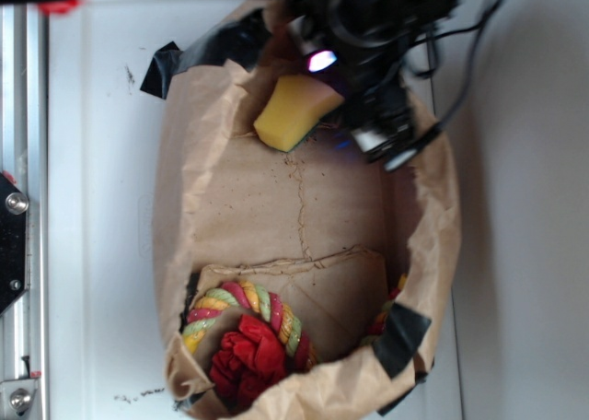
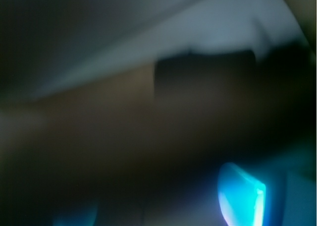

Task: Grab the green sponge.

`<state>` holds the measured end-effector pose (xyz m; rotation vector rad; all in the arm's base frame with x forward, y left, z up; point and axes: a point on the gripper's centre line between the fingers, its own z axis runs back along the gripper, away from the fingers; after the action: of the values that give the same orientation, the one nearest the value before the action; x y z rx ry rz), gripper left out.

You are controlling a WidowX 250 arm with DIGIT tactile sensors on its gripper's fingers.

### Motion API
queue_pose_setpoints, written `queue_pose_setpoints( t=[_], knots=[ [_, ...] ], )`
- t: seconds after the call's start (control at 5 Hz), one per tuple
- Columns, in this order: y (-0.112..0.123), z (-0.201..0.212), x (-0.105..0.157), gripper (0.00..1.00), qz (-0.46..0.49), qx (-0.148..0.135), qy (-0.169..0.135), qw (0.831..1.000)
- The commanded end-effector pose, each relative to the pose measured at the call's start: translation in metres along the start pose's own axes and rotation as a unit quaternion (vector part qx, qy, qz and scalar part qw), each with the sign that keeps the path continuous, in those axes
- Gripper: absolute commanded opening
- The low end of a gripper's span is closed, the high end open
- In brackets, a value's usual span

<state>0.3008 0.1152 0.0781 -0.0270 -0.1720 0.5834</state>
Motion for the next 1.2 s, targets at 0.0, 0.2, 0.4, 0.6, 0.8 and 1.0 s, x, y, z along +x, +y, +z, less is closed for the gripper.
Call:
queue_pose_setpoints(
  t=[0.0, 0.2, 0.4, 0.6, 0.8, 1.0],
  knots=[
    [0.007, 0.028, -0.035, 1.00, -0.007, -0.009, -0.042, 0.999],
    [0.009, 0.025, -0.043, 1.00, -0.004, -0.005, -0.041, 0.999],
    [0.009, 0.025, -0.041, 1.00, -0.003, -0.004, -0.040, 0.999],
    [0.011, 0.026, -0.042, 1.00, 0.001, -0.005, -0.043, 0.999],
    [0.014, 0.026, -0.041, 1.00, 0.006, -0.006, -0.042, 0.999],
    [0.018, 0.027, -0.040, 1.00, 0.014, -0.009, -0.043, 0.999]
  ],
)
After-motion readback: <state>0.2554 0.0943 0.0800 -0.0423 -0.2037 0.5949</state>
